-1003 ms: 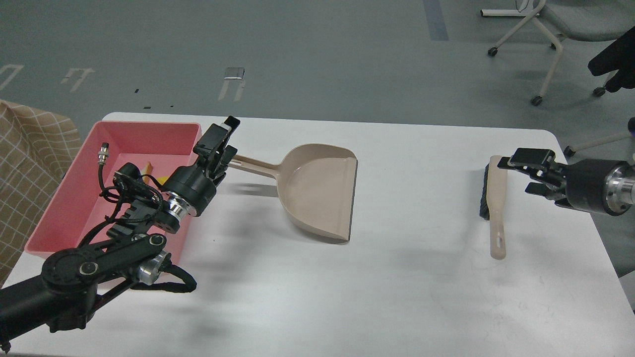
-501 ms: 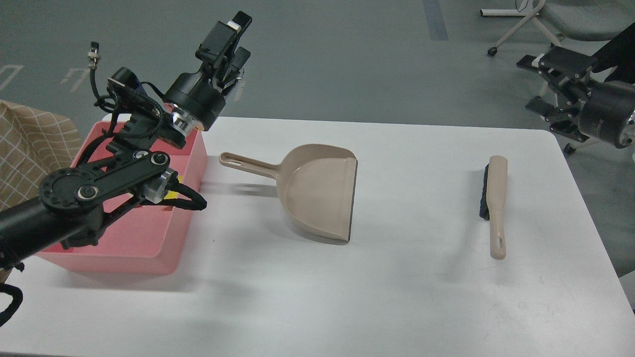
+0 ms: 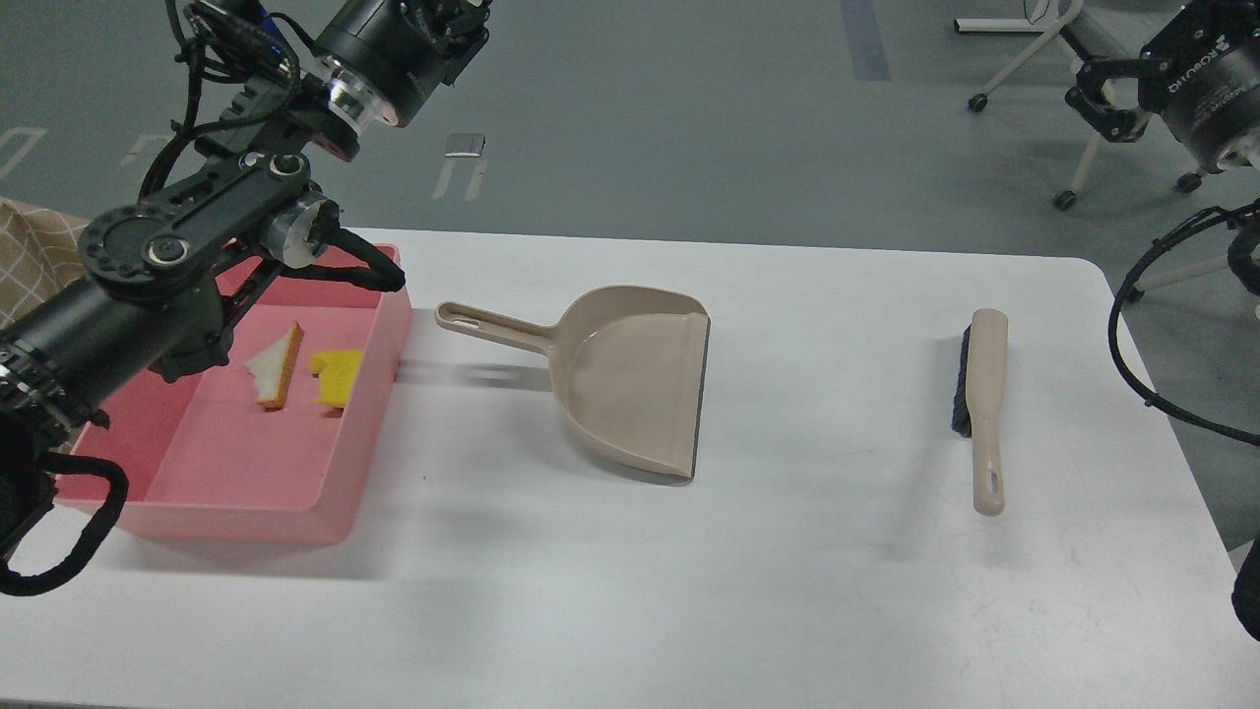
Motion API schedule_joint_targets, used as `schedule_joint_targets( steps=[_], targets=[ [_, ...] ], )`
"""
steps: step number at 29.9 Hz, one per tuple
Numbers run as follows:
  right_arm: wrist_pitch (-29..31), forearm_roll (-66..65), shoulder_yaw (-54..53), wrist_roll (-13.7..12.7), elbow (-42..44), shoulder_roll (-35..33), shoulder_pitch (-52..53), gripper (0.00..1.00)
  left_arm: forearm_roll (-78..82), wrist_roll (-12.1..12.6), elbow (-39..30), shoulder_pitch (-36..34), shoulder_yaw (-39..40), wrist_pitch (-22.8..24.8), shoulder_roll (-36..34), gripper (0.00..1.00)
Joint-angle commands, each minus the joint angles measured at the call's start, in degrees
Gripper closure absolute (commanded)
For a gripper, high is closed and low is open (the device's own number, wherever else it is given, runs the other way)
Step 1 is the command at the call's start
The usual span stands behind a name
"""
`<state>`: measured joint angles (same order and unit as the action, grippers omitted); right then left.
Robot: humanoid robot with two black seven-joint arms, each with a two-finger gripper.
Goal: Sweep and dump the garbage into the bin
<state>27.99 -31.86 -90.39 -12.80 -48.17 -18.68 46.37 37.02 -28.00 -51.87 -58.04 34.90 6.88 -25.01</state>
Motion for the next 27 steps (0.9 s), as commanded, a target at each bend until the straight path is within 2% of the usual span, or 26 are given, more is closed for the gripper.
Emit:
schedule_joint_targets(
  steps=[1,4,9,13,20,24,27],
  targets=[
    [0.01,6.96,0.21,-0.82,5.71,2.15,2.41,0.01,-0.45,0.00,4.66,-0.06,3.68,4.97,3.11,0.03],
    [0.01,10.84,0.30,-1.61,6.42,3.74,2.50,0.01,-2.21,0.00,5.90,-0.06,4.83,6.91,4.17,0.03],
    [0.01,14.19,2.58,-6.01,6.43,9.45,2.41,0.00,-9.76,0.00,7.75,0.47,4.92,11.66,6.28,0.03],
    [0.01,14.19,2.76,-6.27,6.25,11.12,2.06,0.00,-11.00,0.00,7.75,0.73,4.83,12.45,6.46,0.02],
    [0.01,14.80,2.58,-6.98,4.50,14.11,1.62,0.00,-15.47,0.00,7.66,1.52,5.36,19.57,6.11,0.02],
    [0.01,15.69,2.58,-7.07,3.09,15.34,0.74,0.00,-16.54,0.00,7.66,2.31,5.36,19.84,6.20,0.02],
    [0.01,16.04,2.58,-8.12,1.16,15.96,-0.57,0.00,-16.63,0.00,7.66,4.07,5.45,19.84,6.37,0.02]
  ],
)
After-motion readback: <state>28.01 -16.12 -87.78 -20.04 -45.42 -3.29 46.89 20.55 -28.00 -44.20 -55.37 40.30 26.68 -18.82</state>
